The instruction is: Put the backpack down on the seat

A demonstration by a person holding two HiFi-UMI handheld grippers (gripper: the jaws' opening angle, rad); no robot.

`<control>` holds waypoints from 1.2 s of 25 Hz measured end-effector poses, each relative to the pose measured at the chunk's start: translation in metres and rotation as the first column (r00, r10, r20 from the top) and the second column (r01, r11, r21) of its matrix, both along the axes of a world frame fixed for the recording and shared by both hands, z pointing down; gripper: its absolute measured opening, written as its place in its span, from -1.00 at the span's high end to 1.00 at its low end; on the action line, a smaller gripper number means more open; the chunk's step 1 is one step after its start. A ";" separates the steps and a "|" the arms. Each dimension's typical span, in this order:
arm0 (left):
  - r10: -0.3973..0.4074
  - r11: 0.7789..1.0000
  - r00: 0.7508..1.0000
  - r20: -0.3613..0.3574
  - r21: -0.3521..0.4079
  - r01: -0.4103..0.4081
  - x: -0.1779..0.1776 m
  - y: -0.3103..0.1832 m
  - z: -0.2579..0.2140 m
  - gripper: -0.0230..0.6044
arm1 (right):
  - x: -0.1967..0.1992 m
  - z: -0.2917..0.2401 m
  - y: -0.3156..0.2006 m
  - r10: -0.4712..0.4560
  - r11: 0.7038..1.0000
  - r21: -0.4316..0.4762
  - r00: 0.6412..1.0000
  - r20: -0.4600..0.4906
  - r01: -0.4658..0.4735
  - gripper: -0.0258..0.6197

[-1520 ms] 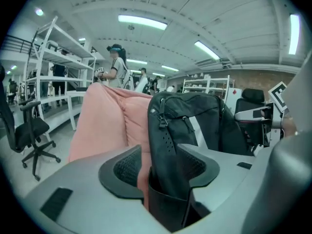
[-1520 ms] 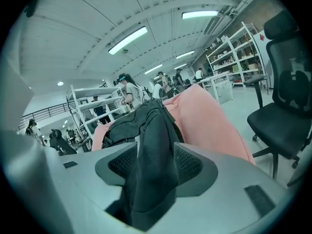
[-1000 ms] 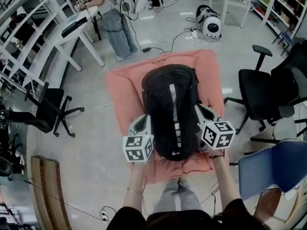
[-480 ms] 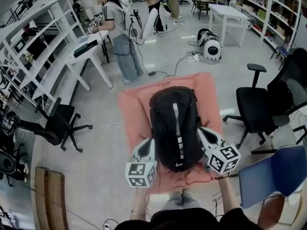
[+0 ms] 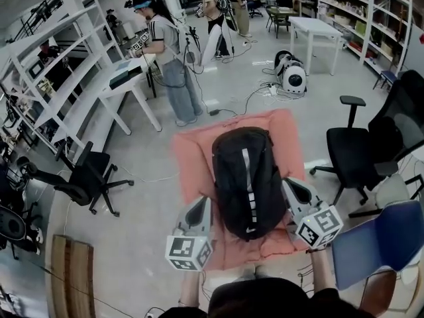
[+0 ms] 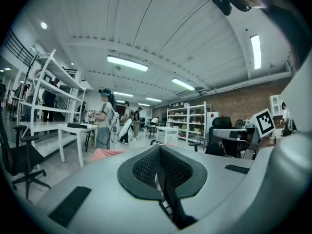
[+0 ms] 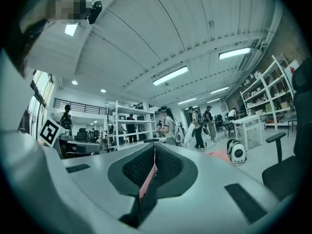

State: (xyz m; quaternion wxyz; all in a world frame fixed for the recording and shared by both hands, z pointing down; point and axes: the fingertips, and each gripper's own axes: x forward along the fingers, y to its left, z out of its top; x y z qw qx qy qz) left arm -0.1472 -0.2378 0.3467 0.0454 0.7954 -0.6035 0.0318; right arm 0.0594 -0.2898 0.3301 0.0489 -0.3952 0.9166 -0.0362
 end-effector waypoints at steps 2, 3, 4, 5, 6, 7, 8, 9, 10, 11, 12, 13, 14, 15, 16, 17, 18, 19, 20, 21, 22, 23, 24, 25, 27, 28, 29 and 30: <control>-0.012 1.000 1.000 0.014 0.015 0.011 -0.002 0.005 -0.007 0.88 | 0.006 -0.005 0.002 0.008 1.000 0.019 1.000 -0.004 -0.008 0.87; -0.021 1.000 1.000 0.020 0.024 0.020 -0.004 0.007 -0.009 0.88 | 0.009 -0.008 0.003 0.011 1.000 0.027 1.000 -0.002 -0.011 0.87; -0.030 0.999 0.999 0.025 0.031 0.029 -0.006 0.009 -0.012 0.88 | 0.011 -0.011 0.004 0.015 0.999 0.035 1.000 -0.001 -0.015 0.88; -0.037 0.999 0.999 0.030 0.037 0.036 -0.007 0.011 -0.013 0.88 | 0.013 -0.014 0.005 0.019 0.999 0.044 1.000 0.001 -0.019 0.88; -0.043 0.998 0.998 0.039 0.042 0.041 -0.009 0.012 -0.015 0.88 | 0.015 -0.017 0.006 0.023 0.998 0.053 1.000 0.003 -0.023 0.88; -0.047 0.998 0.998 0.048 0.045 0.045 -0.010 0.013 -0.016 0.88 | 0.016 -0.021 0.007 0.025 0.998 0.060 1.000 0.006 -0.026 0.88; -0.051 0.998 0.997 0.056 0.049 0.049 -0.011 0.014 -0.018 0.88 | 0.018 -0.023 0.007 0.026 0.997 0.067 1.000 0.010 -0.027 0.88; -0.055 0.997 0.997 0.059 0.052 0.052 -0.013 0.016 -0.018 0.88 | 0.019 -0.024 0.008 0.026 0.997 0.071 1.000 0.012 -0.027 0.88; -0.059 0.997 0.997 0.059 0.054 0.056 -0.014 0.017 -0.019 0.88 | 0.020 -0.025 0.008 0.025 0.997 0.073 1.000 0.012 -0.026 0.88; -0.063 0.997 0.996 0.056 0.055 0.060 -0.017 0.018 -0.018 0.88 | 0.021 -0.025 0.008 0.021 0.997 0.072 1.000 0.014 -0.022 0.88; -0.066 0.996 0.996 0.053 0.054 0.063 -0.019 0.018 -0.017 0.88 | 0.021 -0.024 0.008 0.015 0.997 0.070 1.000 0.018 -0.017 0.88; -0.069 0.996 0.996 0.051 0.054 0.067 -0.020 0.019 -0.016 0.88 | 0.021 -0.022 0.008 0.008 0.998 0.068 1.000 0.025 -0.010 0.88; -0.072 0.996 0.996 0.050 0.053 0.069 -0.021 0.019 -0.014 0.88 | 0.021 -0.021 0.007 0.001 0.998 0.066 0.999 0.035 -0.003 0.88; -0.074 0.996 0.996 0.049 0.053 0.072 -0.022 0.019 -0.013 0.88 | 0.022 -0.020 0.007 -0.004 0.998 0.066 0.999 0.043 0.001 0.88; -0.077 0.996 0.996 0.048 0.052 0.075 -0.022 0.019 -0.012 0.88 | 0.023 -0.019 0.006 -0.005 0.998 0.066 0.999 0.047 0.002 0.88; -0.080 0.996 0.996 0.046 0.052 0.078 -0.023 0.019 -0.011 0.88 | 0.023 -0.018 0.006 -0.005 0.998 0.067 0.999 0.046 0.001 0.88; -0.083 0.995 0.996 0.044 0.053 0.081 -0.024 0.020 -0.011 0.88 | 0.023 -0.018 0.005 -0.004 0.998 0.069 0.999 0.043 0.001 0.88; -0.086 0.995 0.995 0.041 0.054 0.084 -0.025 0.020 -0.011 0.88 | 0.024 -0.018 0.005 -0.003 0.998 0.070 0.999 0.042 0.000 0.88; -0.089 0.995 0.995 0.038 0.055 0.087 -0.026 0.020 -0.011 0.88 | 0.024 -0.019 0.005 -0.003 0.997 0.071 0.999 0.041 0.000 0.88; -0.091 0.994 0.995 0.037 0.056 0.089 -0.027 0.020 -0.012 0.88 | 0.024 -0.019 0.004 -0.003 0.997 0.072 0.999 0.040 0.000 0.88; -0.093 0.994 0.995 0.037 0.057 0.091 -0.028 0.019 -0.012 0.88 | 0.024 -0.019 0.003 -0.003 0.997 0.073 0.999 0.039 0.000 0.88; -0.095 0.994 0.995 0.037 0.057 0.093 -0.029 0.018 -0.012 0.88 | 0.024 -0.019 0.003 -0.002 0.997 0.072 0.999 0.038 -0.001 0.88; -0.097 0.994 0.995 0.037 0.056 0.095 -0.029 0.018 -0.011 0.88 | 0.024 -0.018 0.002 -0.001 0.997 0.071 0.999 0.038 -0.002 0.88; -0.099 0.994 0.994 0.037 0.055 0.097 -0.030 0.017 -0.010 0.88 | 0.024 -0.017 0.002 0.000 0.998 0.069 0.999 0.038 -0.002 0.88; -0.101 0.994 0.994 0.037 0.053 0.099 -0.029 0.016 -0.008 0.88 | 0.025 -0.016 0.001 0.000 0.998 0.067 0.999 0.038 -0.002 0.88; -0.100 0.994 0.994 0.036 0.052 0.098 -0.029 0.016 -0.007 0.88 | 0.024 -0.016 0.001 -0.001 0.998 0.067 0.999 0.038 -0.002 0.88; -0.099 0.994 0.994 0.035 0.050 0.097 -0.028 0.015 -0.007 0.88 | 0.024 -0.016 0.001 -0.002 0.998 0.068 0.999 0.038 -0.001 0.88; -0.097 0.994 0.995 0.035 0.049 0.096 -0.027 0.015 -0.006 0.88 | 0.023 -0.016 0.001 -0.004 0.998 0.068 0.999 0.039 0.001 0.88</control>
